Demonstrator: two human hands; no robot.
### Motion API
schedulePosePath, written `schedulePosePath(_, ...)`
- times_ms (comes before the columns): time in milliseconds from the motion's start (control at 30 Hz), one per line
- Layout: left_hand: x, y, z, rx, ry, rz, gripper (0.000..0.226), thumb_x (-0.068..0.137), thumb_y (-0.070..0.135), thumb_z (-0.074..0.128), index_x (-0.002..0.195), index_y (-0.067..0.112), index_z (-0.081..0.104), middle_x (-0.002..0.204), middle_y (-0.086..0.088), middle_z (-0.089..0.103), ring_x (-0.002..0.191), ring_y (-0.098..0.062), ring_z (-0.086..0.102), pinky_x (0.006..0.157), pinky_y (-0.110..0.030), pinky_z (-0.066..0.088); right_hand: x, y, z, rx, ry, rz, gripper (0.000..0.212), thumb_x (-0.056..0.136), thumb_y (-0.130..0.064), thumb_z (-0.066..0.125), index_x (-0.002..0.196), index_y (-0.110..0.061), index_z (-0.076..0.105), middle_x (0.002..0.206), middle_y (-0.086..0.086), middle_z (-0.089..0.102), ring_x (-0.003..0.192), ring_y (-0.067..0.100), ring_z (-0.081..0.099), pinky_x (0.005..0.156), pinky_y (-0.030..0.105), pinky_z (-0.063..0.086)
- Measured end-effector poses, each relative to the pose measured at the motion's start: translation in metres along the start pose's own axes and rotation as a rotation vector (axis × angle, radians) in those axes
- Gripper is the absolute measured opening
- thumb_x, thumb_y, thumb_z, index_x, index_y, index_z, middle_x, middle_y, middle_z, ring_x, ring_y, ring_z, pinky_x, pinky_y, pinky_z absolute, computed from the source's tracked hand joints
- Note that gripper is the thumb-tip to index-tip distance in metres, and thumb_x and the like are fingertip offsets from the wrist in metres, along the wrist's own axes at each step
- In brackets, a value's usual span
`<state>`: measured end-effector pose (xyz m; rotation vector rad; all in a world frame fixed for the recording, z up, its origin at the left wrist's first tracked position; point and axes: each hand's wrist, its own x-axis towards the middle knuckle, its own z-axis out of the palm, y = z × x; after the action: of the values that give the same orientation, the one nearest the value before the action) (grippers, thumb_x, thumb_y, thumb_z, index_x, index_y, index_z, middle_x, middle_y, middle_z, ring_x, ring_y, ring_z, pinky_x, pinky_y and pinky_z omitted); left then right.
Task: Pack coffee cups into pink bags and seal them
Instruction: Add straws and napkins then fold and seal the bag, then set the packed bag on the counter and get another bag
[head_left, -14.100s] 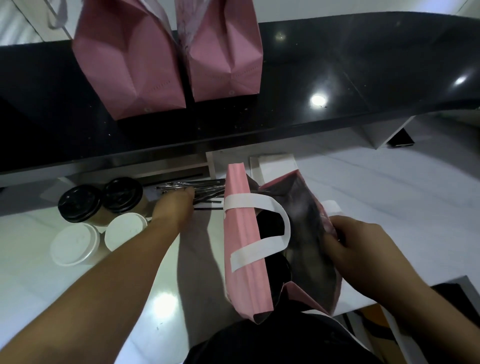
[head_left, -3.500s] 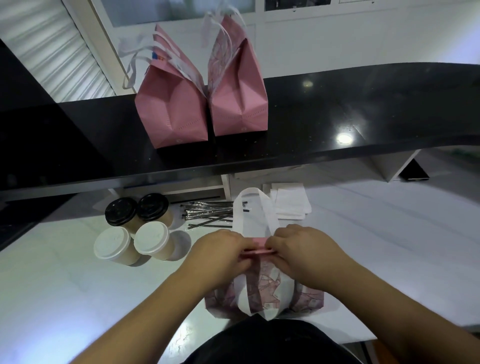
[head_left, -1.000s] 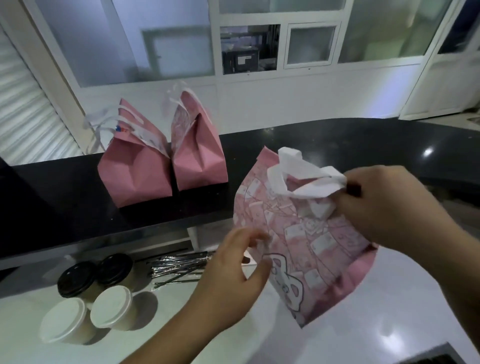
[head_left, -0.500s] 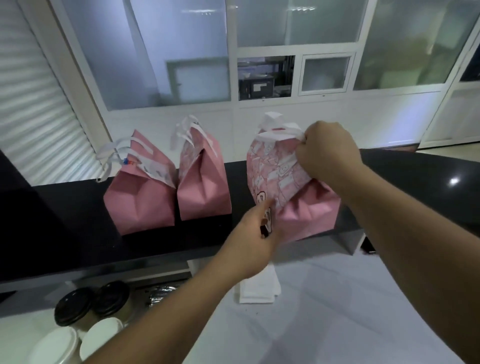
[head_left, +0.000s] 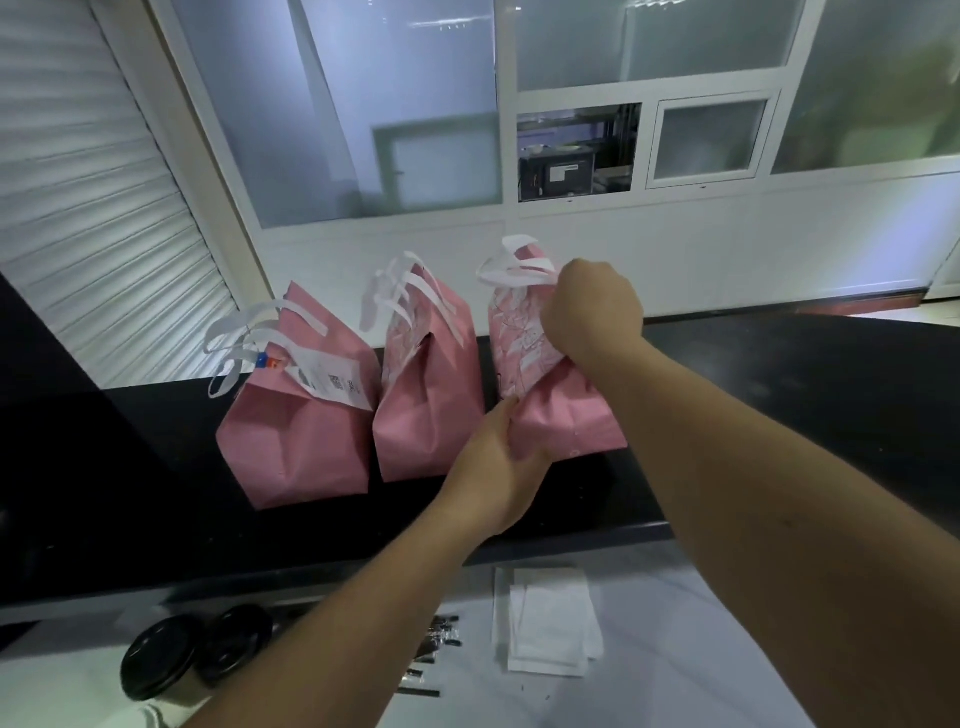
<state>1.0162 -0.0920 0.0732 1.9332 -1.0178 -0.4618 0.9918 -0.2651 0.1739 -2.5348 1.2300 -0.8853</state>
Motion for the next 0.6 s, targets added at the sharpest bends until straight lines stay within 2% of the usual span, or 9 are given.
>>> schedulePosePath(67,0.006,-0.005,0.002,0.025,0.016,-0.035,0.076,0.096,0.042,0.064,0.162,0.034,0.028,0.156,0.011,0.047,0.139,-0.013,0.048,0.103,-0.025,0.04,0.003,-0.003,0.01,0.008,-0.011,0.003,0.031,0.087,-0.006,0.053,0.063,-0.019,0.039,0.063,0.0,0.046,0.056,0.022,0.048,0.052,0.028,0.036)
schedulePosePath(133,0.01,-0.008,0.005,0.025,0.025,-0.062,0.074,0.097,0.038,0.064,0.162,0.033,0.028,0.158,0.007,0.046,0.141,-0.016,0.048,0.104,-0.025,0.039,0.004,-0.002,0.021,0.029,-0.031,0.024,0.03,0.088,-0.006,0.053,0.063,-0.018,0.04,0.064,0.0,0.047,0.061,0.025,0.053,0.054,0.03,0.039)
schedulePosePath(233,0.011,-0.011,0.009,0.008,0.042,-0.063,0.067,0.098,0.032,0.064,0.158,0.034,0.035,0.143,0.014,0.053,0.134,-0.012,0.052,0.101,-0.022,0.038,0.005,0.002,0.033,0.067,-0.054,0.045,0.031,0.09,-0.009,0.053,0.063,-0.018,0.042,0.063,0.0,0.048,0.054,0.02,0.049,0.048,0.026,0.034)
schedulePosePath(300,0.01,-0.011,0.01,-0.013,0.041,-0.052,0.064,0.099,0.027,0.064,0.156,0.036,0.038,0.13,0.023,0.051,0.126,-0.004,0.052,0.099,-0.018,0.036,0.007,0.003,0.033,0.072,-0.073,0.052,0.03,0.09,-0.008,0.052,0.063,-0.018,0.042,0.063,0.0,0.047,0.053,0.017,0.046,0.047,0.026,0.032)
schedulePosePath(400,0.01,-0.009,0.009,-0.026,0.029,-0.052,0.066,0.099,0.021,0.063,0.158,0.037,0.036,0.131,0.028,0.049,0.117,0.01,0.047,0.1,-0.012,0.035,0.01,0.004,0.027,0.071,-0.115,0.055,0.025,0.089,-0.01,0.051,0.066,-0.017,0.043,0.065,0.0,0.046,0.055,0.02,0.047,0.054,0.028,0.038)
schedulePosePath(500,0.003,-0.009,0.008,-0.038,0.037,-0.036,0.058,0.098,0.015,0.061,0.141,0.052,0.046,0.109,0.051,0.058,0.1,0.033,0.05,0.082,0.007,0.035,0.006,0.008,0.02,0.082,-0.147,0.036,0.028,0.093,-0.021,0.054,0.068,-0.016,0.043,0.069,0.002,0.049,0.058,0.021,0.048,0.052,0.028,0.036)
schedulePosePath(533,-0.001,-0.01,0.009,-0.034,0.038,-0.033,0.057,0.097,0.015,0.062,0.129,0.06,0.049,0.103,0.053,0.059,0.097,0.033,0.051,0.077,0.007,0.037,0.003,0.009,0.017,0.094,-0.153,0.027,0.029,0.096,-0.027,0.054,0.072,-0.014,0.045,0.072,0.003,0.05,0.06,0.022,0.049,0.052,0.028,0.036)
schedulePosePath(600,-0.01,-0.014,0.01,-0.038,0.042,-0.053,0.061,0.092,0.018,0.062,0.116,0.072,0.05,0.102,0.044,0.064,0.094,0.026,0.057,0.07,0.004,0.041,-0.005,0.013,0.01,0.12,-0.172,0.007,0.029,0.1,-0.037,0.05,0.085,-0.013,0.049,0.079,0.005,0.054,0.069,0.026,0.054,0.06,0.033,0.04)
